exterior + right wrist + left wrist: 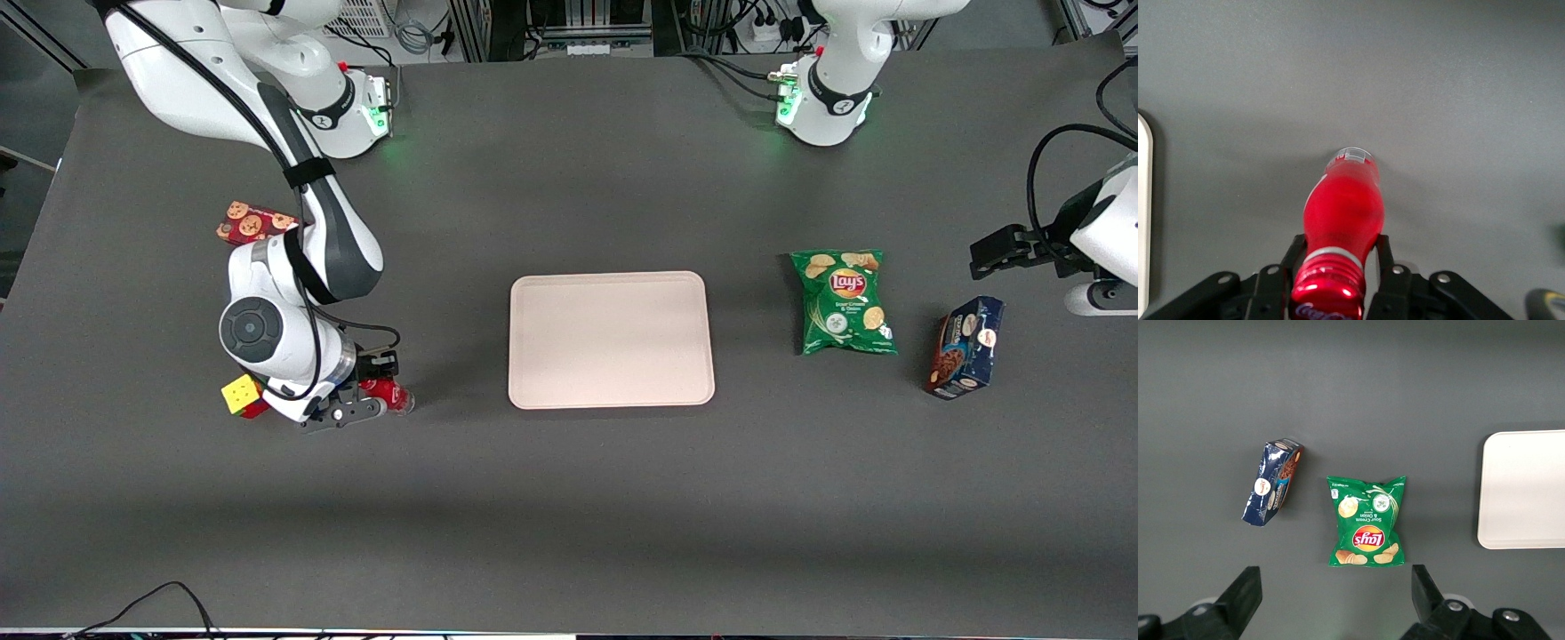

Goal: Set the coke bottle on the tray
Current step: 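Close the right gripper around the bottle's neck, then lift the bottle and carry it over the white tray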

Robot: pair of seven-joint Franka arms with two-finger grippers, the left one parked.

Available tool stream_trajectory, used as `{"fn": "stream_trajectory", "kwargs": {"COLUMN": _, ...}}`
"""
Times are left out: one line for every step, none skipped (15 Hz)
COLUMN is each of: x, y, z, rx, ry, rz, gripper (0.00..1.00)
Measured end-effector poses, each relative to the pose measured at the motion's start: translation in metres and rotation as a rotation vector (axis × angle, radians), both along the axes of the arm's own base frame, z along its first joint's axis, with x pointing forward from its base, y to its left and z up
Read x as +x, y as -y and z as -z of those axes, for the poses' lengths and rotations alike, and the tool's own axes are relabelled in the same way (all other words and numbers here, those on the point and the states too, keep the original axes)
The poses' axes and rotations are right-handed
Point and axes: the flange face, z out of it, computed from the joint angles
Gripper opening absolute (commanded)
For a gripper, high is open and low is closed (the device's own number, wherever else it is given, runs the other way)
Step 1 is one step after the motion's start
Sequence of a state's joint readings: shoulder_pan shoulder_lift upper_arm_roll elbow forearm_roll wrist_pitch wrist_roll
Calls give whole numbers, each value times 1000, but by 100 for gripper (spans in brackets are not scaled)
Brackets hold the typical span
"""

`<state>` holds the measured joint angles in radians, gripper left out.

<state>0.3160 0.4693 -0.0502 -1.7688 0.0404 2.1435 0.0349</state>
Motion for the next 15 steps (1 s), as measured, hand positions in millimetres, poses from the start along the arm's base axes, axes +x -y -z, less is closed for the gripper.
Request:
{"fn": "stream_trajectory", "kwargs": {"x": 0, "y": 0, "z": 0, "rx": 0, "ry": 0, "rz": -1, "gripper": 0}}
{"fn": "stream_trajectory", "kwargs": {"x": 0, "y": -3, "z": 0, "rx": 2, "ry": 0, "rz": -5, "gripper": 0}}
{"fn": "stream_trajectory", "kwargs": {"x": -1, "y": -6, "z": -1, "rx": 5, "ry": 1, "rz": -11, "gripper": 0}}
{"fn": "stream_trajectory", "kwargs": {"x": -1, "y": -10, "z": -4, "rx": 10, "ry": 6, "rz": -17, "gripper": 0}}
{"fn": "stream_trajectory", "kwargs": {"x": 0, "y": -14, "z": -10, "rx": 13, "ry": 9, "rz": -22, "gripper": 0}}
{"fn": "stream_trajectory", "kwargs": {"x": 2, "y": -17, "z": -20, "rx": 15, "ry": 7, "rz": -26, "gripper": 0}}
{"fn": "stream_trajectory", "kwargs": {"x": 5, "y": -18, "z": -35, "rx": 16, "ry": 6, "rz": -27, "gripper": 0}}
{"fn": "stream_trajectory", "kwargs": {"x": 9, "y": -20, "z": -53, "rx": 19, "ry": 13, "rz": -28, "gripper": 0}}
{"fn": "stream_trajectory", "kwargs": {"x": 12, "y": -21, "z": -73, "rx": 22, "ry": 21, "rz": -30, "gripper": 0}}
{"fn": "stream_trajectory", "kwargs": {"x": 14, "y": -22, "z": -93, "rx": 24, "ry": 22, "rz": -32, "gripper": 0}}
{"fn": "stream_trajectory", "kwargs": {"x": 15, "y": -23, "z": -115, "rx": 24, "ry": 17, "rz": -34, "gripper": 0}}
{"fn": "stream_trajectory", "kwargs": {"x": 14, "y": -25, "z": -137, "rx": 24, "ry": 9, "rz": -39, "gripper": 0}}
{"fn": "stream_trajectory", "kwargs": {"x": 12, "y": -29, "z": -160, "rx": 26, "ry": 4, "rz": -46, "gripper": 0}}
{"fn": "stream_trajectory", "kwargs": {"x": 10, "y": -33, "z": -180, "rx": 29, "ry": 4, "rz": -55, "gripper": 0}}
{"fn": "stream_trajectory", "kwargs": {"x": 7, "y": -36, "z": -197, "rx": 34, "ry": 8, "rz": -62, "gripper": 0}}
